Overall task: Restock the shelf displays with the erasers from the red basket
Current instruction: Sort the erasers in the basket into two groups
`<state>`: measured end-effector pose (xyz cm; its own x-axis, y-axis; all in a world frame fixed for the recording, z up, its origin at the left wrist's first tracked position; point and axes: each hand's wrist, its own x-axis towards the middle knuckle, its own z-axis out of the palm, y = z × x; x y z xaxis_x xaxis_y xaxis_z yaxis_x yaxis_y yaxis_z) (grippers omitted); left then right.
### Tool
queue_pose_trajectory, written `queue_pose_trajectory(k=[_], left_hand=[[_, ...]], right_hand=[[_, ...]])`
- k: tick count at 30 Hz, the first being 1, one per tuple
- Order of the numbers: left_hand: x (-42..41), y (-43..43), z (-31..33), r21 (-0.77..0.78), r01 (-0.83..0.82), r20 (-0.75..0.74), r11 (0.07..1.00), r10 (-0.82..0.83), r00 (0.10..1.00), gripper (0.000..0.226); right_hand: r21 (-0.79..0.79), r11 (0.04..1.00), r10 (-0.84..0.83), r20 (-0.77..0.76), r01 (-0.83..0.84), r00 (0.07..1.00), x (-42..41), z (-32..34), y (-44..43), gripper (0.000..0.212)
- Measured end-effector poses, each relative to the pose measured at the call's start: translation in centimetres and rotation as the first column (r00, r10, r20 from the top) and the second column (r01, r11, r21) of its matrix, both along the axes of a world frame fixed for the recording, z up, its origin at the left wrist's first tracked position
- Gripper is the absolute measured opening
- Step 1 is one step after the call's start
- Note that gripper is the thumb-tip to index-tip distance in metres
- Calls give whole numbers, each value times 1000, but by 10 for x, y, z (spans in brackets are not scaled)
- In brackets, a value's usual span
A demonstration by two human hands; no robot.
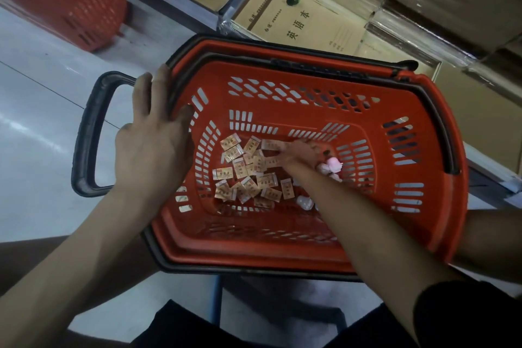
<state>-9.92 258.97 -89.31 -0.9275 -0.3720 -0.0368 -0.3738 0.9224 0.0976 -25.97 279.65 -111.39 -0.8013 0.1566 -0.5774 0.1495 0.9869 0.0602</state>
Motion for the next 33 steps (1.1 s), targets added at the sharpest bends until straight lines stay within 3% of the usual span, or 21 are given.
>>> queue_pose_trajectory(k=[4,9,12,13,16,18,24,26,28,30,32,33], left_hand=[[0,1,0,0,-14,4,1000,14,1000,25],[0,1,0,9,-17,-4,1000,17,1000,19],[-1,-1,-2,-6,-16,-8,1000,16,1000,16],[-1,-1,-2,-14,-13,-10,1000,13,1000,15],[-1,1,-3,-18,-11,-18,1000,11,1000,14],[-1,3,-4,-22,-17,-18,1000,16,1000,14],[1,4,-5,-30,-22,-21,999,22,1000,15],[2,4,-4,-32,-24,-23,999,23,999,16],[3,5,-5,-35,-26,-23,999,25,999,17],[2,6,-5,-35,-29,-19,999,29,999,19],[2,6,-5,-36,-29,-15,999,28,999,19],[1,6,-5,-37,-27,-16,999,27,1000,19]], right_hand=[[-27,995,-91,8,92,996,7,10,-38,90],[-91,969,-229,32,231,973,-10,4,-16,92],[-141,944,-288,90,299,953,-23,-6,14,111],[-179,931,-293,151,318,944,-24,-1,22,107],[-333,828,-310,401,452,862,-14,33,21,58],[-379,746,-362,458,547,812,-3,43,15,54],[-544,634,-384,395,549,835,25,54,-12,44],[-564,660,-339,366,497,866,19,59,-15,49],[-550,677,-229,474,489,851,6,67,-8,33],[-557,656,-146,570,510,809,-8,85,4,32],[-603,692,-30,526,397,850,-14,83,18,27],[-625,743,73,432,240,899,-14,79,22,22]])
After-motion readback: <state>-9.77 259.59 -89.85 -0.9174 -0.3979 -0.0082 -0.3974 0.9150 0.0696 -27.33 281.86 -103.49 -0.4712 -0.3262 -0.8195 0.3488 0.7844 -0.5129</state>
